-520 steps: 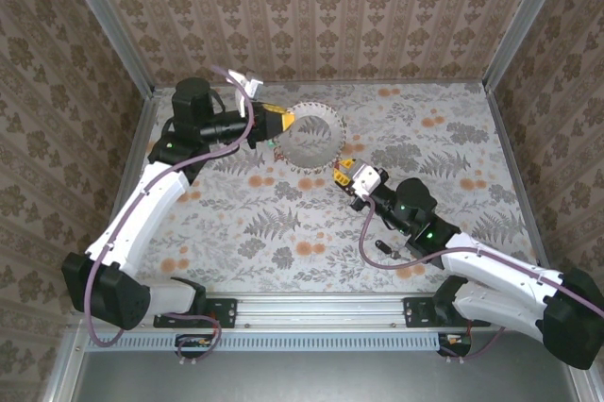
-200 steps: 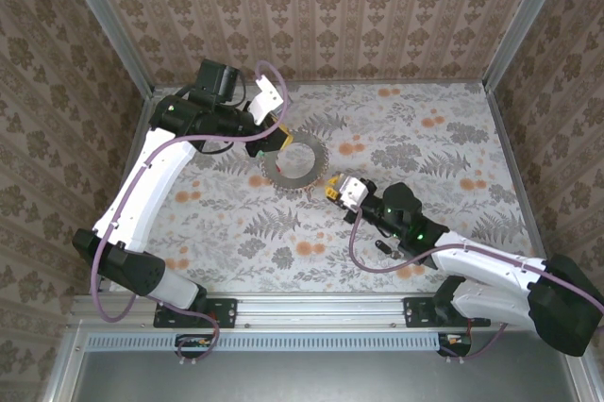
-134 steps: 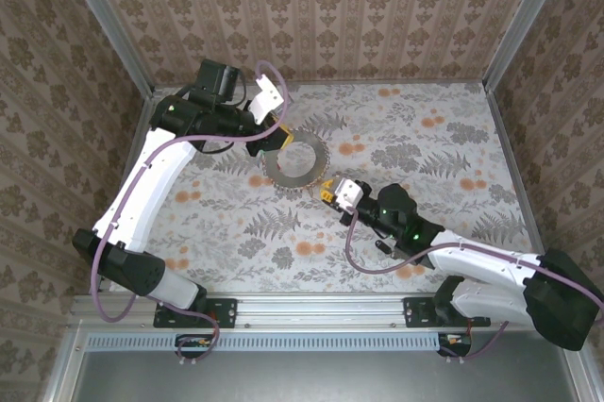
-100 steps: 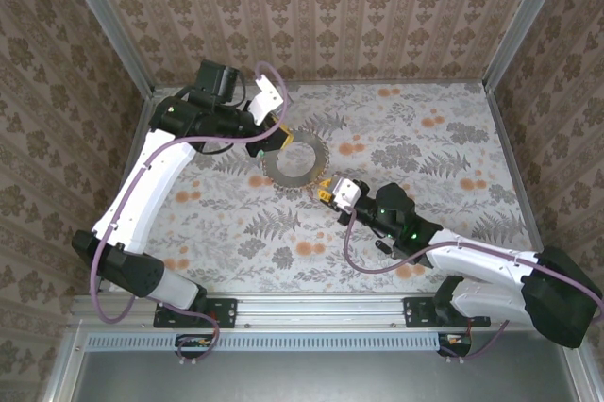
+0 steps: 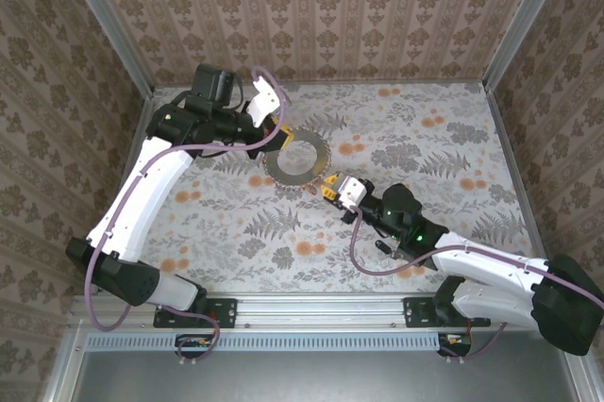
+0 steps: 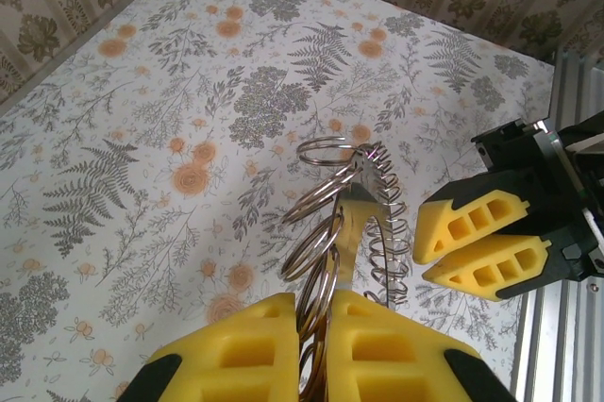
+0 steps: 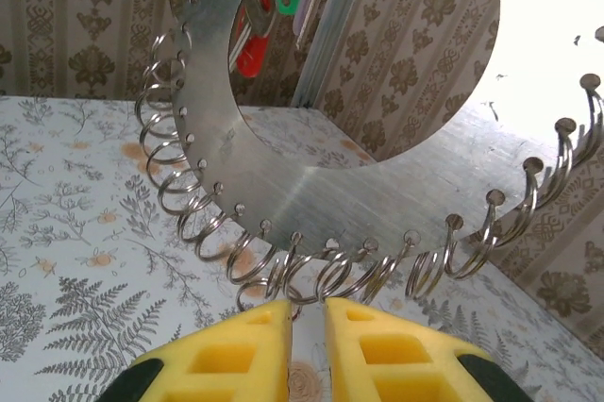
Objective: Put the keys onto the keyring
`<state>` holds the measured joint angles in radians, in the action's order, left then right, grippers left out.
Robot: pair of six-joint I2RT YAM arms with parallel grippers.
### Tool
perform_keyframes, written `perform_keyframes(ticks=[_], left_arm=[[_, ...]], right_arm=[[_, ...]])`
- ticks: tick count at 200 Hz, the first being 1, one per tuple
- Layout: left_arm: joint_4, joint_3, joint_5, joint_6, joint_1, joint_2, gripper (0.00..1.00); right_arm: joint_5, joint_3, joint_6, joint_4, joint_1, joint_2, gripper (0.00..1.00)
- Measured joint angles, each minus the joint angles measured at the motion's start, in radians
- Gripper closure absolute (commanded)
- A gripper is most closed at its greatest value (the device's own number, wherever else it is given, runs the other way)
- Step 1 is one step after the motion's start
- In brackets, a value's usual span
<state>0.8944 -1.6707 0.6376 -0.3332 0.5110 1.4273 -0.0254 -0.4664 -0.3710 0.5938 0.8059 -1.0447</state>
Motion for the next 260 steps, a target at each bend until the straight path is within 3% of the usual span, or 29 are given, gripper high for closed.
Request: perform_keyframes(ticks=[260], left_arm=[[-0.073, 0.037, 0.002, 0.019, 0.0, -0.049, 1.0]], right_arm=[[-0.017, -0.019, 0.0, 0.002, 0.031, -0.041, 0.83]])
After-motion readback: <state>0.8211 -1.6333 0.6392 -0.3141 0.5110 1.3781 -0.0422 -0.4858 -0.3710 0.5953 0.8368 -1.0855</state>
